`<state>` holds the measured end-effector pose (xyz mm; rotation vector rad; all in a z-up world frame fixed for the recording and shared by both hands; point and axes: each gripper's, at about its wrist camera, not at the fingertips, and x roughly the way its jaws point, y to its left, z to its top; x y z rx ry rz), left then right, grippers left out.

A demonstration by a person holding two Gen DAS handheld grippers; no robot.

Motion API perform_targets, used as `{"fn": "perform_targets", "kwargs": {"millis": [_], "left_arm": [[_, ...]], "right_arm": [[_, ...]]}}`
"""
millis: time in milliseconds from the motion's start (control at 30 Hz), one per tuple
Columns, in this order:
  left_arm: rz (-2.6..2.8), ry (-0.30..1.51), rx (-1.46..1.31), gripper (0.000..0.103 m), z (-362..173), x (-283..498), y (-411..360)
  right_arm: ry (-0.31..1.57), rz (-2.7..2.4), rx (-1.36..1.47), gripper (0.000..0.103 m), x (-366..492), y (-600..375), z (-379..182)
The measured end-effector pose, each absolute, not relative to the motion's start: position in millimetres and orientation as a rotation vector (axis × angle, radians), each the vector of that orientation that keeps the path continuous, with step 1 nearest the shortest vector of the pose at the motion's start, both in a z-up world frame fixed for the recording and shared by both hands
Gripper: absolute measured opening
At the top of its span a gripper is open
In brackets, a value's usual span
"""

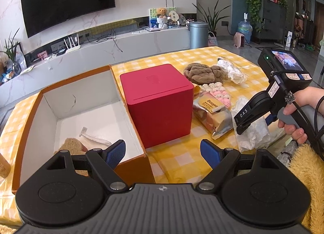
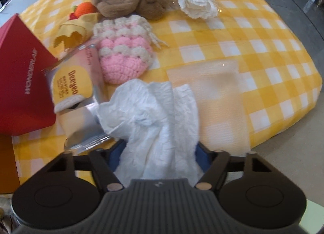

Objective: Organize soft objects

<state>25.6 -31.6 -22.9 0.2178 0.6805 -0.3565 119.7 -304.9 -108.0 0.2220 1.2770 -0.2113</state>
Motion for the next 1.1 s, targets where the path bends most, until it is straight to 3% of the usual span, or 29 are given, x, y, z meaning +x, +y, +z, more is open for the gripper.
{"fn": "perform_targets", "kwargs": {"millis": [33,100,133,600,900,1100], "left_arm": [[-0.358,0.676,0.222,0.098,-23,25,-32],[-0.358,0.673,0.231,0.098,-23,24,-33],[-0.354,0.672,0.234,0.098,-24,24,-34],[-0.446,0.576,0.244,0.098,-27,13,-50],[-0.551,0.581,0.224,0.098,-31,19,-96],[-0.533,0.597,0.201,0.098,-33,32,-111]], "right_arm": [[1.266,-0.209,0.219,0.049,118,-303,-106],[1.238,-0.219,0.221,0.025,113,-303,-100],[1.214,-0.225,0.231,0.024,110,-304,-95],[0.760,-0.277,0.543,0.023,47,-370,-31],[0.762,-0.394,0.502,0.023,52,-396,-35],[0.738,-0.287,0.706,0.023,30,-441,-53]]}}
